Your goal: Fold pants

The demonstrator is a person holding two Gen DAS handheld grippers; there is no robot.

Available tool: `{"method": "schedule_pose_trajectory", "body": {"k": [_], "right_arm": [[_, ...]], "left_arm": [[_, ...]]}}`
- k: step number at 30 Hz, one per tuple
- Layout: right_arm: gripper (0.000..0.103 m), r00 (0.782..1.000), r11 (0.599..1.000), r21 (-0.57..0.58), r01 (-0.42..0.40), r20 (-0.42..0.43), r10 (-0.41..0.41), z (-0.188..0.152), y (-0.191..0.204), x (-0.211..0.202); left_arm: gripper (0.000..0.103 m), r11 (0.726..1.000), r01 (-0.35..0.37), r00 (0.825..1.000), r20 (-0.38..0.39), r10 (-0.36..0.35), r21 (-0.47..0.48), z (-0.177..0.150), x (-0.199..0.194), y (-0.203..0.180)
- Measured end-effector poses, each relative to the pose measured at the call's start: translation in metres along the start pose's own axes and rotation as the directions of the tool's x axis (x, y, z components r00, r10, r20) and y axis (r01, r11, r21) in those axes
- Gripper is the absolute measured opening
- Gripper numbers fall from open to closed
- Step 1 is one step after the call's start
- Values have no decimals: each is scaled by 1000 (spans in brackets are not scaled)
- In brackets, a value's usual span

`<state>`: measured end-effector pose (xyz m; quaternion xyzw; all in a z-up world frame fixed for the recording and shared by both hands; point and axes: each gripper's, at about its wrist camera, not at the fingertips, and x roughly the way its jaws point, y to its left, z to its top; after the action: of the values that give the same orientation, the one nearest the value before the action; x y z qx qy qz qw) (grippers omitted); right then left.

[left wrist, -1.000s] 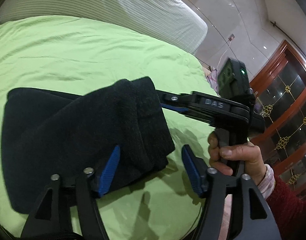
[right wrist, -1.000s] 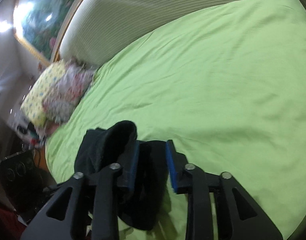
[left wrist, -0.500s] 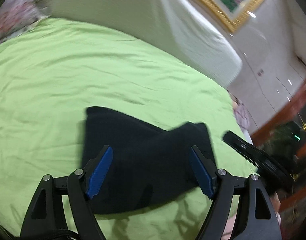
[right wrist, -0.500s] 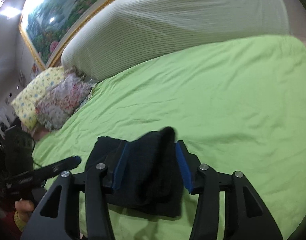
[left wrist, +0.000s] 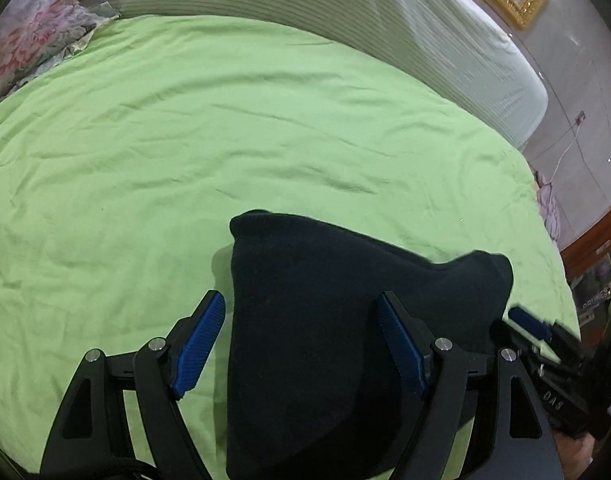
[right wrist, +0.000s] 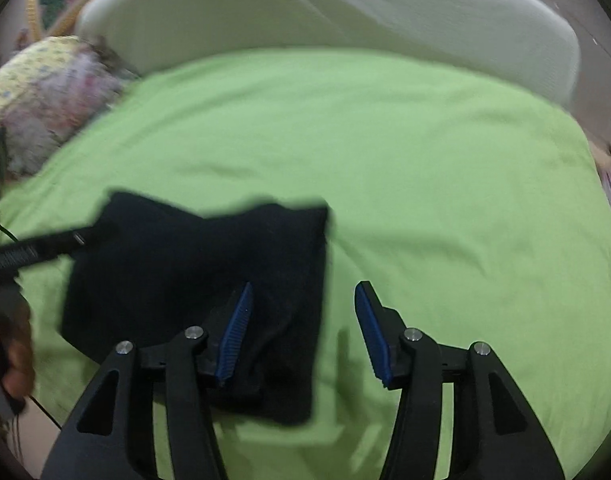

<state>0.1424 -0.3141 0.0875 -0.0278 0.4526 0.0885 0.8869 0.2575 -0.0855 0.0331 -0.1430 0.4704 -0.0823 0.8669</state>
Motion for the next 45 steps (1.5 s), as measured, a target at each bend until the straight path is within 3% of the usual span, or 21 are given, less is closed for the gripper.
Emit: {"method": "schedule_pose_trajectory", "body": {"k": [2,8,10,11,12,15,18,22,23,26,30,34,36,39,43,45], "right_arm": [[57,1000,998,48,-31,3,31,-9,-13,-1],[61,1000,999,41,-21,20,20,-15,-21,2],[61,1000,998,54,18,19,-19,-18,-27,2],[59,993,992,57,117,-34,-115,-21,-33,8],[58,989,989,54,139,-66,-135,-26,-38,13],[58,1000,992,121,22,3,-23,-28,-46,-7],[58,996,982,187,-41,80,27,-21,-48,-31],[60,967,961,180,-210,184,177,2,-36,-57],[64,964,958,170,-231,170,203,7,-30,-54],[64,967,957,151,-247,108,232,17,-12,-35],[64,978,961,188,-203,-15,210,3,-16,8],[63,958,934,221,-282,10,287,-19,-33,11],[63,962,944,192,-267,-2,273,-17,-31,7],[63,964,950,179,-256,-18,264,-11,-26,8],[63,956,938,200,-282,-27,293,-12,-27,15],[58,946,926,219,-309,-27,322,-13,-31,17]], "left_arm": [[82,1000,10,1000,-7,-10,-12,-2,7,3],[87,998,45,999,-23,-46,-52,0,22,15],[88,997,53,998,-24,-54,-49,2,24,18],[88,998,42,999,-30,-43,-56,2,26,20],[88,997,27,999,-30,-29,-69,2,25,23],[87,993,67,997,-31,-71,-92,-2,17,27],[87,993,72,997,-23,-74,-90,-6,3,27],[87,991,86,996,-4,-86,-102,-12,-19,28],[87,990,88,996,-1,-89,-110,-14,-23,28],[87,989,102,995,-2,-103,-109,-20,-27,25],[87,995,67,996,-55,-71,-76,-28,-17,24],[89,996,46,992,-112,-53,-70,-37,2,37],[89,993,68,992,-101,-77,-92,-40,4,43],[89,997,46,994,-99,-52,-60,-39,3,39],[86,994,75,991,-102,-83,-78,-40,2,39],[78,991,109,988,-97,-117,-80,-40,3,37]]}}
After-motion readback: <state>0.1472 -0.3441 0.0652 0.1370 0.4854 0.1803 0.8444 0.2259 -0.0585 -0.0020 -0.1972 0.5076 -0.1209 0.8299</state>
